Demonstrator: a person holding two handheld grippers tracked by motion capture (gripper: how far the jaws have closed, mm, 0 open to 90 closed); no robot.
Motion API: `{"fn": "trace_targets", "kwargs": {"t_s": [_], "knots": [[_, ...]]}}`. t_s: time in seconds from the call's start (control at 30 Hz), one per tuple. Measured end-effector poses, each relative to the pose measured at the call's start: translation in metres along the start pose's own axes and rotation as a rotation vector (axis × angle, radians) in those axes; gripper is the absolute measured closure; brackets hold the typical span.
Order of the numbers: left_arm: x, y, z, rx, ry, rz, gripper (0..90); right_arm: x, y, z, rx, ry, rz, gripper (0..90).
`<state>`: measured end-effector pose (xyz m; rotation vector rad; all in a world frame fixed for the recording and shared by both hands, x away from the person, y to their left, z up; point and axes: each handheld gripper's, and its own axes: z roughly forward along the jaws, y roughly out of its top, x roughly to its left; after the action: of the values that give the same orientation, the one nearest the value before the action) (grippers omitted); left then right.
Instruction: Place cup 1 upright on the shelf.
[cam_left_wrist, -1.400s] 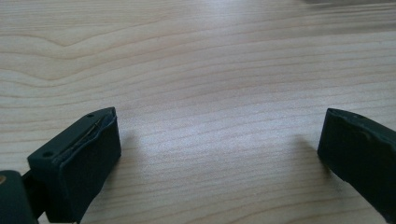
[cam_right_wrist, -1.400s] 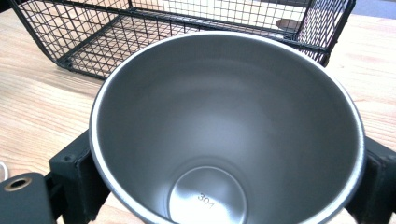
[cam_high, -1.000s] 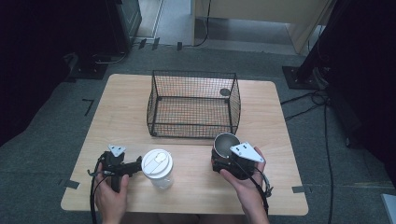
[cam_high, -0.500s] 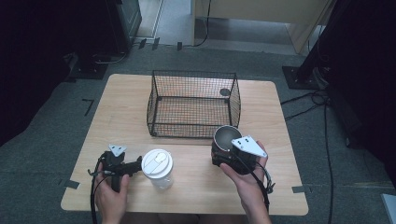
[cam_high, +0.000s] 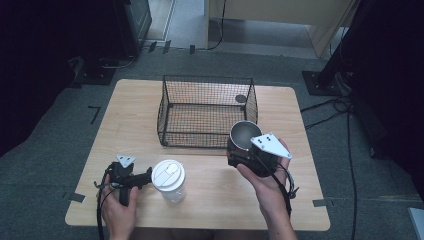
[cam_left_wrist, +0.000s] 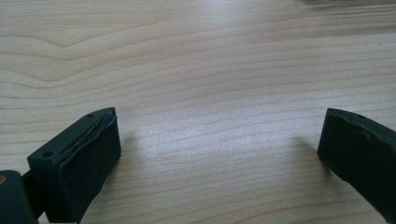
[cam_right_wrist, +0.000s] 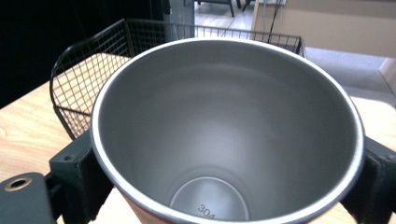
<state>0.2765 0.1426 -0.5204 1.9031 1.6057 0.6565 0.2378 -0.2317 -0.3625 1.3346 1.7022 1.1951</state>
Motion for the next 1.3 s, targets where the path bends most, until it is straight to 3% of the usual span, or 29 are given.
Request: {"fn": "trace_targets", "kwargs": {"t_s": [0.37,0.77,0.9,1.3], "knots": [[0.0,0.0,0.0,0.001,0.0,-0.002,0.1,0.008,0.018,0.014,-0.053,0.028,-0.004,7.6],[0.0,0.0,0.0,0.001,0.0,-0.003,0.1,0.021,0.039,0.046,-0.137,0.03,-0.026,7.6],[0.0,0.0,0.0,0.001,0.0,-0.003,0.1,0.019,0.047,0.057,-0.145,0.032,-0.001,7.7],[0.0,0.0,0.0,0.001,0.0,-0.002,0.1,0.016,0.054,0.092,-0.183,0.01,0.015,7.6]]}}
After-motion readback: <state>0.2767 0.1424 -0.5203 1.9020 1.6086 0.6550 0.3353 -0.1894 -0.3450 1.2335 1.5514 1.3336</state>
